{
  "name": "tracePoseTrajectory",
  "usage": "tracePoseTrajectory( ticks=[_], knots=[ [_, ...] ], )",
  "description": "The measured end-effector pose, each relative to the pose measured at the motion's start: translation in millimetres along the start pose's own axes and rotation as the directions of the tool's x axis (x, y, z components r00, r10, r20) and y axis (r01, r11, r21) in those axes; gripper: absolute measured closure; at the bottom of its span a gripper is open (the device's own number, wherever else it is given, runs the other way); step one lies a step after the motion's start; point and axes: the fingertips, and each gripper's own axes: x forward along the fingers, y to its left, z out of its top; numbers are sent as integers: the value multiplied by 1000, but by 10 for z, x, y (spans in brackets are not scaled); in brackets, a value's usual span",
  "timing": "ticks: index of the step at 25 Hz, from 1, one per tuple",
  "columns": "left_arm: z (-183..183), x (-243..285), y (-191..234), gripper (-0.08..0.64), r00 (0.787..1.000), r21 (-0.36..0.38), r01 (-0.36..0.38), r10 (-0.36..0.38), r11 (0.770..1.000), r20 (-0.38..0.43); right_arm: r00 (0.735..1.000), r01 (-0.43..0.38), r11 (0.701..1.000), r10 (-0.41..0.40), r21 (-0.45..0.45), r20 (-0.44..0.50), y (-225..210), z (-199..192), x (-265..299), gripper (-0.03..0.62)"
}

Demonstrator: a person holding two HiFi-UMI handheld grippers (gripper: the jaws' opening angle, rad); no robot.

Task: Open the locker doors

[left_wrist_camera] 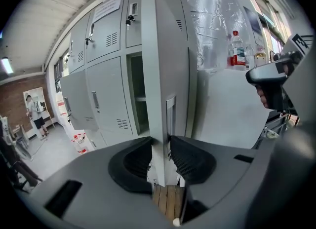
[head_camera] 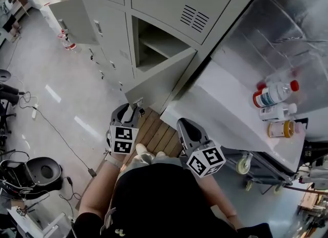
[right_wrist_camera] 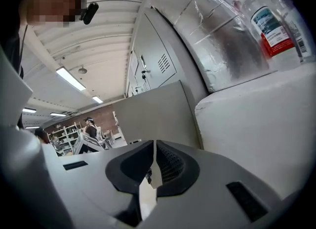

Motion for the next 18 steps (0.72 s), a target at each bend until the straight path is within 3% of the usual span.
tracePoseTrajectory(
  ticks=[7, 12, 18],
  knots=[
    [-78, -209, -485, 451, 1000, 1, 15, -15, 1000, 4, 999, -39, 999, 39, -28, -21, -13, -86, -362, 551],
    [-207, -243, -772, 456, 1000, -18, 28, -28, 999, -2, 999, -25, 999, 23, -36, -32, -97, -141, -569, 551],
    [-218, -270, -1022, 460, 993, 9, 119, -119, 993, 12, 1000, 18, 999, -19, -48, -23, -139, -99, -695, 551]
  ],
)
